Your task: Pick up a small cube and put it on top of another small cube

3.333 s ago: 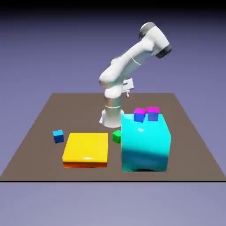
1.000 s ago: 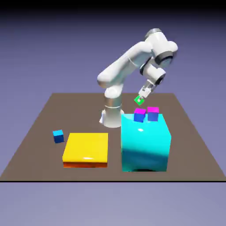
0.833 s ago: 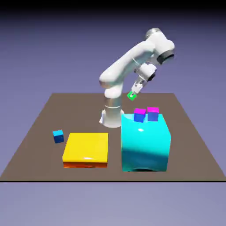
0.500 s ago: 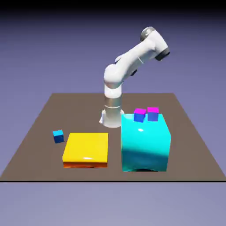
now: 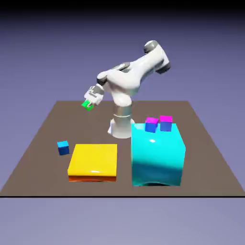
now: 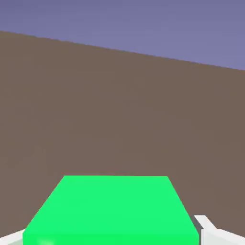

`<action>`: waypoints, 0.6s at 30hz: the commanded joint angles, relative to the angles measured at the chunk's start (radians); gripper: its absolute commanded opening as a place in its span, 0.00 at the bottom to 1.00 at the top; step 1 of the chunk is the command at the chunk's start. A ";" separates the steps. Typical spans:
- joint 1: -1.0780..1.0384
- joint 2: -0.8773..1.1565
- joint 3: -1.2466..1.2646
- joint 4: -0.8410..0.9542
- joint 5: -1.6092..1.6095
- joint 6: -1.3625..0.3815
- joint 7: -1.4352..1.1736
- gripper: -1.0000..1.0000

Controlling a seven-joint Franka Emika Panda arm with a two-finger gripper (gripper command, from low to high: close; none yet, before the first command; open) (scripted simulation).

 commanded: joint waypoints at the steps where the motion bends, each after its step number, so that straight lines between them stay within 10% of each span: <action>1: 0.036 -0.025 -0.017 -0.012 -0.019 0.014 -0.005 0.00; 18: 0.551 -0.451 -0.342 -0.239 -0.290 0.210 -0.072 0.00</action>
